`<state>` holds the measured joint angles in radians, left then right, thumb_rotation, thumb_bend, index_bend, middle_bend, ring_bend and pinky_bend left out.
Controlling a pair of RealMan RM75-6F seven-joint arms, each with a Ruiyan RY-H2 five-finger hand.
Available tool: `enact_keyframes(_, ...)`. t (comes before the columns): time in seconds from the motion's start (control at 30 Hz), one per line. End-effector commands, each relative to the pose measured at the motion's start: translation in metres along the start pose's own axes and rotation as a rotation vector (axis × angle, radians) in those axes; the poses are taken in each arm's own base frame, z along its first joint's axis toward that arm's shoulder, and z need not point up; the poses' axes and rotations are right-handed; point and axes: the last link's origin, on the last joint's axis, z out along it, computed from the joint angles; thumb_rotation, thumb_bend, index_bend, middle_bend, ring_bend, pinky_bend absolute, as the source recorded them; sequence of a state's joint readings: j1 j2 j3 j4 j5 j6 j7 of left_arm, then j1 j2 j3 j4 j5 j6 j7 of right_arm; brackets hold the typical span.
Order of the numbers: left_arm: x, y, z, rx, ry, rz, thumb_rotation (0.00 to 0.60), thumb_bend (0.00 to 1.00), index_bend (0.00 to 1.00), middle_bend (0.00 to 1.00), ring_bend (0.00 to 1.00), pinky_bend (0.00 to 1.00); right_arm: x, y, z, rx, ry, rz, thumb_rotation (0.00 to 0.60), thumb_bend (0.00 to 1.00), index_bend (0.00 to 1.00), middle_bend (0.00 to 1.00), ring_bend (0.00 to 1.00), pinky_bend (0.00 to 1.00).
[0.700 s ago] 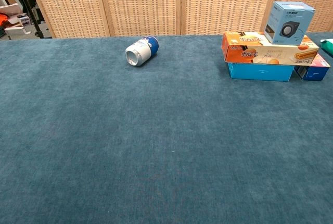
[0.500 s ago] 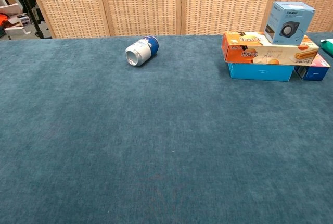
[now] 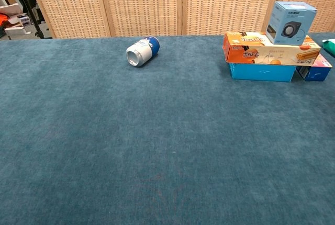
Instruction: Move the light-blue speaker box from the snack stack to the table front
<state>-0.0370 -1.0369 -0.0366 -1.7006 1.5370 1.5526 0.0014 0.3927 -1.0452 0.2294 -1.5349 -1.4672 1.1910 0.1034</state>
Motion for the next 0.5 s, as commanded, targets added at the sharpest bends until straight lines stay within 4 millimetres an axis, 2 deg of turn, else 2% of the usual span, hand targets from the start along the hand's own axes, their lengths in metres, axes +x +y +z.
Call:
enact_keyframes(0.03,-0.002,0.001,0.003,0.004,-0.008,0.003,0.600,0.00,0.00,0.00,0.00,0.00,0.020,-0.009,0.043,0.018,-0.020,-0.044,0.600,0.00,0.00,0.00,0.00,0.01)
enact_keyframes(0.2,-0.009,0.001,0.010,0.010,-0.031,0.016,0.600,0.00,0.00,0.00,0.00,0.00,0.023,-0.016,0.091,-0.013,-0.085,-0.024,0.600,0.00,0.00,0.00,0.00,0.01)
enact_keyframes(0.33,-0.013,0.003,0.014,0.015,-0.052,0.014,0.600,0.00,0.00,0.00,0.00,0.00,0.025,-0.017,0.116,-0.041,-0.135,0.003,0.600,0.00,0.00,0.00,0.00,0.01)
enact_keyframes(0.5,-0.017,0.005,0.018,0.015,-0.075,0.022,0.600,0.00,0.00,0.00,0.00,0.00,0.016,-0.018,0.140,-0.063,-0.214,0.002,0.600,0.00,0.00,0.00,0.00,0.01)
